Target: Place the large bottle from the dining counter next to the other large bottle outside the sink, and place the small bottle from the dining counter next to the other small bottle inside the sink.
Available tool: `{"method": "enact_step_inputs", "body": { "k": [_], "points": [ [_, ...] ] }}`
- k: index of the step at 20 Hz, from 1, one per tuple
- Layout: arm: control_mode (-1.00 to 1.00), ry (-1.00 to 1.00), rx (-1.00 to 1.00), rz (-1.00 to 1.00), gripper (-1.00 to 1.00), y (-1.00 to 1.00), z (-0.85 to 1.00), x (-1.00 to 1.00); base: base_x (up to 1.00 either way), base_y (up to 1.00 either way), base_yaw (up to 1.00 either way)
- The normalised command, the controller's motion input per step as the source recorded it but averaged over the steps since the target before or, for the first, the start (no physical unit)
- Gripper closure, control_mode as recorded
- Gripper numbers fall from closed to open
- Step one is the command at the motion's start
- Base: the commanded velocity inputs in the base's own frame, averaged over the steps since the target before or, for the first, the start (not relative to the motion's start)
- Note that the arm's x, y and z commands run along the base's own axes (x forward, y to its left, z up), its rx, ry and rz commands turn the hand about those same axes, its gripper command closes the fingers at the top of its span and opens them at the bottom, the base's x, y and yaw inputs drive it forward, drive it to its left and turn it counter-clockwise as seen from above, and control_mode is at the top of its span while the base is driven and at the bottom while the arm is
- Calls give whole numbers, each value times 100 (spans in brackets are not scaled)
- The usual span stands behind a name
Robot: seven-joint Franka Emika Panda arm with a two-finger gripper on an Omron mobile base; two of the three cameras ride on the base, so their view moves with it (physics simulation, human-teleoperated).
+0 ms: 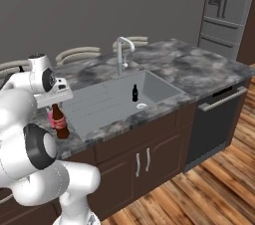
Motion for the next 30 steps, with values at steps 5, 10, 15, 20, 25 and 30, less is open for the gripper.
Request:
{"method": "enact_step_inputs", "body": {
  "k": [5,10,15,20,25,30],
  "points": [
    [-100,-1,0,0,-100,3,-1,0,0,0,0],
    [-100,0,0,1,-100,0,0,0,0,0,0],
    [-100,0,0,0,-100,0,0,-1,0,0,0],
    [-100,-1,0,0,-100,-1,0,-17,0,0,0],
    [-100,-1,4,-2,-100,-9,12,-33,0,0,0],
    [-100,0,7,-7,-100,-4,40,-55,0,0,0]
  ]
}}
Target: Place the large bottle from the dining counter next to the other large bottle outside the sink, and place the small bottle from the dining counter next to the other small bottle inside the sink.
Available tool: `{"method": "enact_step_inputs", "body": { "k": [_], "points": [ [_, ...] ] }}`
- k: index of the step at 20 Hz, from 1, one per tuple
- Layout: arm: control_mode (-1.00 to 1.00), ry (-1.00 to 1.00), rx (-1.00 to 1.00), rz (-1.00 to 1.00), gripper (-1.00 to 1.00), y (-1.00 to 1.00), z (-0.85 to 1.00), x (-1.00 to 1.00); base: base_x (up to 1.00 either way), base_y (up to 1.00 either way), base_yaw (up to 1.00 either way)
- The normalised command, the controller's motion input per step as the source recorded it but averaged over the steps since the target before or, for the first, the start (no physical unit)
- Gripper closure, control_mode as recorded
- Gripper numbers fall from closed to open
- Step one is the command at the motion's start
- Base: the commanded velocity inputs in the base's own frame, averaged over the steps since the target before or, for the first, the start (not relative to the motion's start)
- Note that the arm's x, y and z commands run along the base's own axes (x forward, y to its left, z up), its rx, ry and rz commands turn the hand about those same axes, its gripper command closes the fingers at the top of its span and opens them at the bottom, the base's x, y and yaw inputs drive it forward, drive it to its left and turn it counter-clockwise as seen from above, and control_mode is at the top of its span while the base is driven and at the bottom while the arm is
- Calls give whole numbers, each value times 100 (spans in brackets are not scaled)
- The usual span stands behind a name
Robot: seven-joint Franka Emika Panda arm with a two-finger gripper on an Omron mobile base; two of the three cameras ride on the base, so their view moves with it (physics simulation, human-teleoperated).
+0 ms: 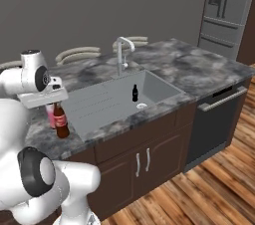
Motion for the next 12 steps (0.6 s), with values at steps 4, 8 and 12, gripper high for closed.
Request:
{"method": "enact_step_inputs", "body": {
  "k": [4,8,12],
  "points": [
    [-100,4,13,-18,-100,-6,32,-68,0,0,0],
    [-100,6,14,-19,-100,-36,10,-60,0,0,0],
    [-100,-1,1,-7,-100,-49,-4,-63,0,0,0]
  ]
}}
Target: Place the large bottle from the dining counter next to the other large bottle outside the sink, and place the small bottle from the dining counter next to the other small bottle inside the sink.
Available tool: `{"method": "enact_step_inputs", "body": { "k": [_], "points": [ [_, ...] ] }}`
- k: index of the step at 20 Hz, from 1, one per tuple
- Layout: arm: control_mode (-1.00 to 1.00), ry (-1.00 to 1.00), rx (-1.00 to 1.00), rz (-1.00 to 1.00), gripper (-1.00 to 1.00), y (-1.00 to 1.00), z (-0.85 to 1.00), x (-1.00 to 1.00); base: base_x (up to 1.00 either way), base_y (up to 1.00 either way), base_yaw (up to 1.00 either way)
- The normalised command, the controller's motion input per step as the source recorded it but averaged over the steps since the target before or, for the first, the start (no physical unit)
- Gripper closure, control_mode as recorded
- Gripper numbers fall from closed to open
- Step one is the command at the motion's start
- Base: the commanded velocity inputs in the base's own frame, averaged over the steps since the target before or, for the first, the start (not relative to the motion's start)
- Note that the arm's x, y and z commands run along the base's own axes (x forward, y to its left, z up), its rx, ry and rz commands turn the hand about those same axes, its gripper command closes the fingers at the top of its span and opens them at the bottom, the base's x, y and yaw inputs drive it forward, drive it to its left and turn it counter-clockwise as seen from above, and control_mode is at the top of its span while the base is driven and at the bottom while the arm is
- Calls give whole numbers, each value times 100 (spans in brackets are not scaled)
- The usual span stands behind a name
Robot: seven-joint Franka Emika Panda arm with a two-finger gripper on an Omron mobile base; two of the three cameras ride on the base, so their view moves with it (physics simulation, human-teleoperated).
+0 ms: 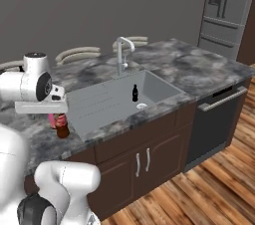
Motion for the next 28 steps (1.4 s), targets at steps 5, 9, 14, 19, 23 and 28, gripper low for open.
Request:
{"method": "enact_step_inputs", "body": {
  "k": [5,9,14,19,23,28],
  "points": [
    [-100,-7,-1,0,-100,-45,-1,-63,0,0,0],
    [-100,0,0,-11,-100,-64,0,-30,0,0,0],
    [-100,0,0,-29,-100,-54,-8,-2,0,0,0],
    [-100,0,0,-8,-100,-12,-2,0,0,0,0],
    [-100,0,0,0,-100,0,0,0,0,0,0],
    [-100,0,0,0,-100,0,0,0,0,0,0]
  ]
}}
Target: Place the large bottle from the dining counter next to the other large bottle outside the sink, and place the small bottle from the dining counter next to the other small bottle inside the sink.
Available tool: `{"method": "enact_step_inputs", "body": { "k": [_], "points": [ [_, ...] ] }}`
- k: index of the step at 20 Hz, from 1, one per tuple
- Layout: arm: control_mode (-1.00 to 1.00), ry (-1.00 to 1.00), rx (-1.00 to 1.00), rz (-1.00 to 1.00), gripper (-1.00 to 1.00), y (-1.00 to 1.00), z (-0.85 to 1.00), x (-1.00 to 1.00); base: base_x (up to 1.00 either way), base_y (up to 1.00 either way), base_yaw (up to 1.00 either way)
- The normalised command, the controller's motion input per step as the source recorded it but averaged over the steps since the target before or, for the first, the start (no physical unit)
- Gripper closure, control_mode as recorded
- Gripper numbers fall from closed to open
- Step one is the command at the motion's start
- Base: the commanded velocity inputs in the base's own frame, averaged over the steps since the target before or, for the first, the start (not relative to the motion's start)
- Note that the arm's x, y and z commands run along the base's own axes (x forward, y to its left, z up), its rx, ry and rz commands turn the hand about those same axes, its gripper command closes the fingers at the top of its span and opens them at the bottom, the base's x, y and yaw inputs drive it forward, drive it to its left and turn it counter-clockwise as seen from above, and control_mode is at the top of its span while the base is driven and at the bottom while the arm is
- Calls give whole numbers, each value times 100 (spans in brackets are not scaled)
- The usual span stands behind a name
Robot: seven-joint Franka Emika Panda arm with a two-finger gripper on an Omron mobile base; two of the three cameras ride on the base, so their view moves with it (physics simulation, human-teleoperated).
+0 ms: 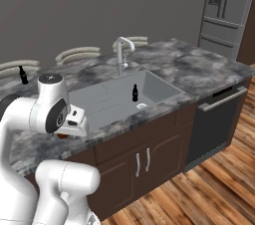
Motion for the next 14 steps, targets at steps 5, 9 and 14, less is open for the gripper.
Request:
{"method": "enact_step_inputs", "body": {
  "k": [5,9,14],
  "points": [
    [100,0,0,0,-100,0,0,0,-10,-2,-4],
    [100,0,0,0,-100,0,0,0,-54,2,-15],
    [100,0,0,0,-100,0,0,0,-62,10,-14]
  ]
}}
